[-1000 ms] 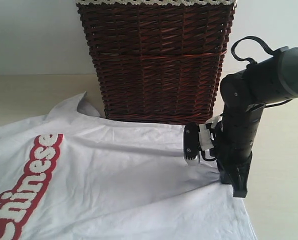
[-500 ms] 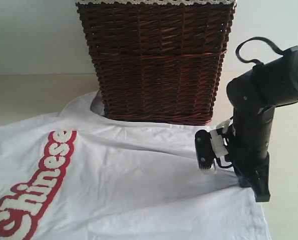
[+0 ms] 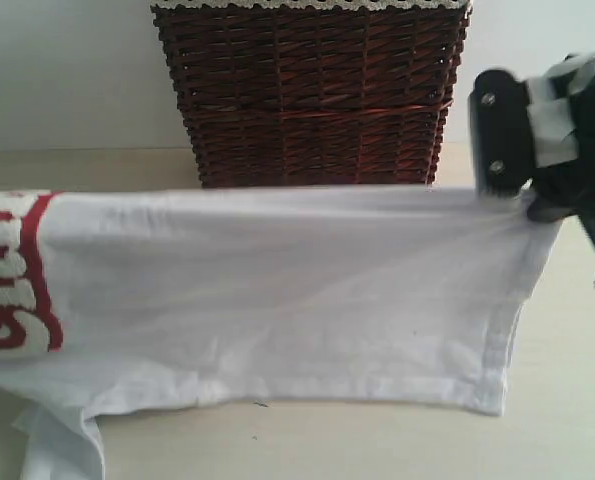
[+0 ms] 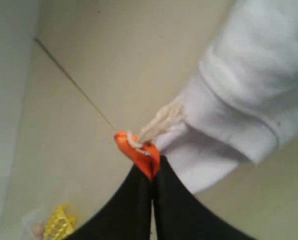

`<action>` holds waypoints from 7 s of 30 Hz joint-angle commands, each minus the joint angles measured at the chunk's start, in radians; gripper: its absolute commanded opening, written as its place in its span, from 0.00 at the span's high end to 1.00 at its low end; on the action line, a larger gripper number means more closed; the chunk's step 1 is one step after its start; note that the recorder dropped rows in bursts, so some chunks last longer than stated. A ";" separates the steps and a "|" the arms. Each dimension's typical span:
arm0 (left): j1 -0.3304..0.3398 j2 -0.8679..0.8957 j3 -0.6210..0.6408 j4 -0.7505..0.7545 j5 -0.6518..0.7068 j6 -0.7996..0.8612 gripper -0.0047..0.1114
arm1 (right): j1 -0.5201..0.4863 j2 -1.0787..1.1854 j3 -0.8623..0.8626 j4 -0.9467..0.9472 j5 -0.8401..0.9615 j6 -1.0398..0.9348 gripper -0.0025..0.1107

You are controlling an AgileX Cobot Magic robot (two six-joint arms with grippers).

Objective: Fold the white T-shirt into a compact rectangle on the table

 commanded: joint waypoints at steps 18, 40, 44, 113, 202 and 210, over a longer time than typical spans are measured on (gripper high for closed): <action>-0.002 -0.289 -0.146 0.069 -0.079 -0.192 0.96 | -0.007 -0.355 -0.024 -0.211 -0.099 0.306 0.98; -0.002 -0.357 -0.284 -0.221 0.207 -0.112 0.96 | -0.007 -0.425 -0.109 0.013 0.125 0.358 0.98; -0.002 -0.357 -0.365 -0.221 0.310 -0.113 0.96 | -0.007 -0.453 -0.121 0.062 0.142 0.356 0.98; -0.480 0.492 0.094 -0.578 -0.136 -0.135 0.96 | 0.022 0.173 -0.169 -0.147 -0.366 1.046 0.98; -0.237 0.470 0.186 -0.327 -0.599 -0.940 0.96 | -0.130 0.476 0.241 0.116 -0.466 0.969 0.98; -0.575 0.348 0.211 -0.314 -0.332 -0.890 0.96 | -0.130 0.393 0.237 0.170 -0.589 0.985 0.98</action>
